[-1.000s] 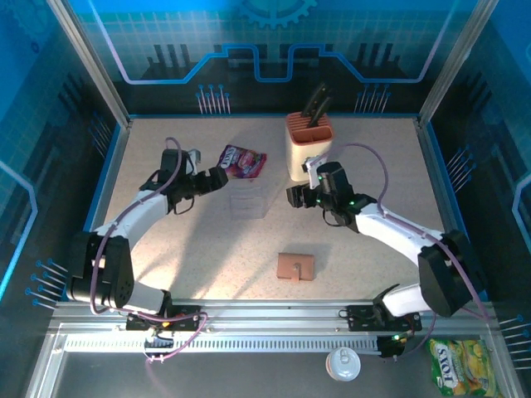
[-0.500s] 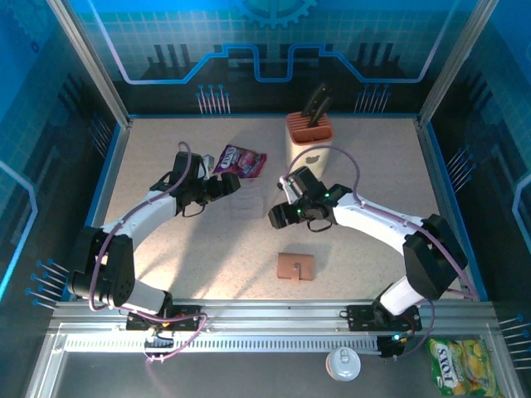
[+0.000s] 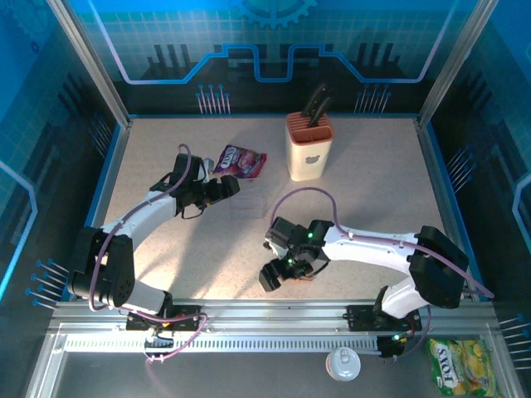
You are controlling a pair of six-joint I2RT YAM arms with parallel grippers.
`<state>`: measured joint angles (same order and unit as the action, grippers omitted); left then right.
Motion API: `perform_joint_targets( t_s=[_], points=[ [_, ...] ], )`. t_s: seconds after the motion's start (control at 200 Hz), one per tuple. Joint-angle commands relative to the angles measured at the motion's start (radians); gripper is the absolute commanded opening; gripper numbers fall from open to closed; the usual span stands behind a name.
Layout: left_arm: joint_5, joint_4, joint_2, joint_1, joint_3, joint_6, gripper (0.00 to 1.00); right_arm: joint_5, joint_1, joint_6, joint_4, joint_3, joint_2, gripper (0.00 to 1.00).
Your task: Take the credit cards out of the card holder
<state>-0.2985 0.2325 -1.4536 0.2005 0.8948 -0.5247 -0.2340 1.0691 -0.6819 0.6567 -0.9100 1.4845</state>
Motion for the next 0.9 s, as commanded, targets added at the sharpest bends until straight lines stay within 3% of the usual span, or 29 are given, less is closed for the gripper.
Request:
perform_joint_targets(
  t_s=[0.0,0.355,0.71,0.89],
  points=[
    [-0.031,0.028,0.045,0.004,-0.006,0.002,0.9,-0.023,0.02,-0.097,0.008,0.058,-0.008,0.91],
    [-0.044,0.041,0.076,0.011,-0.01,-0.015,0.89,0.022,-0.049,-0.115,-0.037,0.105,0.027,0.93],
    [-0.036,0.074,0.07,0.023,0.015,-0.012,0.89,0.086,-0.17,-0.077,-0.06,0.038,0.105,0.93],
    [-0.022,0.103,0.082,0.037,0.026,0.0,0.9,0.137,-0.216,-0.043,-0.037,-0.044,0.154,0.99]
  ],
)
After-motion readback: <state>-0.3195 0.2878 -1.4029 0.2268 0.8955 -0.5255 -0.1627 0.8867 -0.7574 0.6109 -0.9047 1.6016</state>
